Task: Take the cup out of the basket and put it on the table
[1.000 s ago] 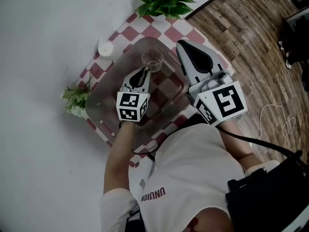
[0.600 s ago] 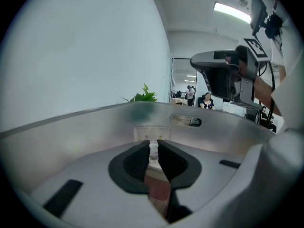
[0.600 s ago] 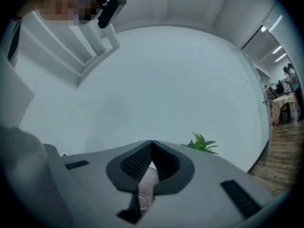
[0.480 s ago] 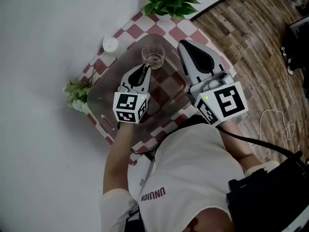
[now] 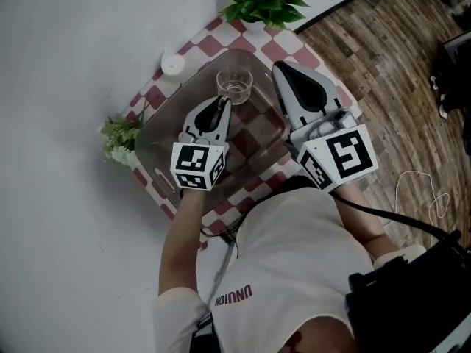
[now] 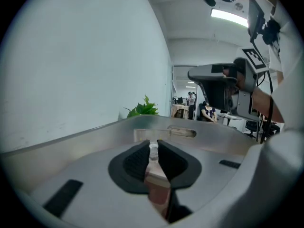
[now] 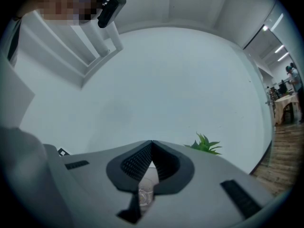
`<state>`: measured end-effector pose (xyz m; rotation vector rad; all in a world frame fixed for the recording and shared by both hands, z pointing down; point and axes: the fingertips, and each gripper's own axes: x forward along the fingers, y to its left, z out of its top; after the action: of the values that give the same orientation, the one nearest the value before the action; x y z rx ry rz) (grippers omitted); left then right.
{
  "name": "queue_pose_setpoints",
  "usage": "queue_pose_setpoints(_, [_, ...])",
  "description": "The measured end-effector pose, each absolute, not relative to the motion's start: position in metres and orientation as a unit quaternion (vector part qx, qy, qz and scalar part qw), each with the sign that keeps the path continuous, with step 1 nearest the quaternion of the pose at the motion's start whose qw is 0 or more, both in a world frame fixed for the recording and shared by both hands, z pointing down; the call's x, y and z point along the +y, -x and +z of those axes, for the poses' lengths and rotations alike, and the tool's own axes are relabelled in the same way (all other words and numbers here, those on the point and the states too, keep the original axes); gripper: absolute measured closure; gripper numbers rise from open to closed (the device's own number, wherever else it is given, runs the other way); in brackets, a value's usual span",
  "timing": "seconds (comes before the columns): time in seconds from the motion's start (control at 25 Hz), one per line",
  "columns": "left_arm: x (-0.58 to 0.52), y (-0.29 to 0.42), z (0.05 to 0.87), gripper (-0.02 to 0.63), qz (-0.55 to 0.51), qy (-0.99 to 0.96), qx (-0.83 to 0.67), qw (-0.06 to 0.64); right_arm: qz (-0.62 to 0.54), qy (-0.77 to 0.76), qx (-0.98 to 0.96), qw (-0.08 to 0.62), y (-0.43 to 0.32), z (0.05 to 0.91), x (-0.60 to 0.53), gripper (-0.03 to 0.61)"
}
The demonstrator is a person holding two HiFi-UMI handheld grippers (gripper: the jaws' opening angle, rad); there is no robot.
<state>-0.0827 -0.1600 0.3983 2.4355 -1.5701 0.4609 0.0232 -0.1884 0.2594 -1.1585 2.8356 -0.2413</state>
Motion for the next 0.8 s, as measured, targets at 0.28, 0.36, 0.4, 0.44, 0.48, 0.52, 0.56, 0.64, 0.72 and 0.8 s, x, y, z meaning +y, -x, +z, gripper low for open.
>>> queue_pose_setpoints(0.28, [-0.149,0.085,0.382,0.555,0.138,-0.825,-0.541,0.088,-0.073,0.372,0.925,0.036,-0.021,0.255,-0.177,0.561])
queue_pose_setpoints(0.36, [-0.146,0.085,0.376,0.555,0.129,-0.825,-0.544,0.085,-0.072,0.371,0.925,0.036,-0.020,0.254,-0.175,0.561])
queue_pose_setpoints(0.4, [-0.145,0.086,0.373,0.555,0.125,-0.825,-0.546,0.082,-0.071,0.370,0.926,0.036,-0.020,0.254,-0.174,0.561])
queue_pose_setpoints(0.44, [-0.145,0.086,0.369,0.555,0.121,-0.824,-0.547,0.080,-0.070,0.369,0.926,0.036,-0.019,0.254,-0.173,0.561])
queue_pose_setpoints(0.48, [-0.144,0.087,0.366,0.555,0.116,-0.824,-0.549,0.077,-0.070,0.368,0.926,0.036,-0.019,0.254,-0.173,0.561])
queue_pose_setpoints(0.52, [-0.142,0.088,0.362,0.555,0.112,-0.823,-0.552,0.075,-0.069,0.367,0.927,0.036,-0.018,0.253,-0.172,0.561])
queue_pose_setpoints(0.56, [-0.141,0.088,0.359,0.555,0.107,-0.822,-0.554,0.074,-0.068,0.366,0.928,0.036,-0.018,0.253,-0.171,0.561])
queue_pose_setpoints(0.64, [-0.138,0.090,0.354,0.555,0.100,-0.820,-0.559,0.071,-0.067,0.362,0.929,0.035,-0.016,0.253,-0.170,0.561])
queue_pose_setpoints(0.72, [-0.135,0.093,0.350,0.555,0.094,-0.817,-0.565,0.070,-0.066,0.358,0.931,0.034,-0.014,0.252,-0.168,0.561])
queue_pose_setpoints(0.8, [-0.132,0.096,0.346,0.555,0.087,-0.813,-0.571,0.069,-0.064,0.353,0.933,0.034,-0.012,0.252,-0.167,0.561])
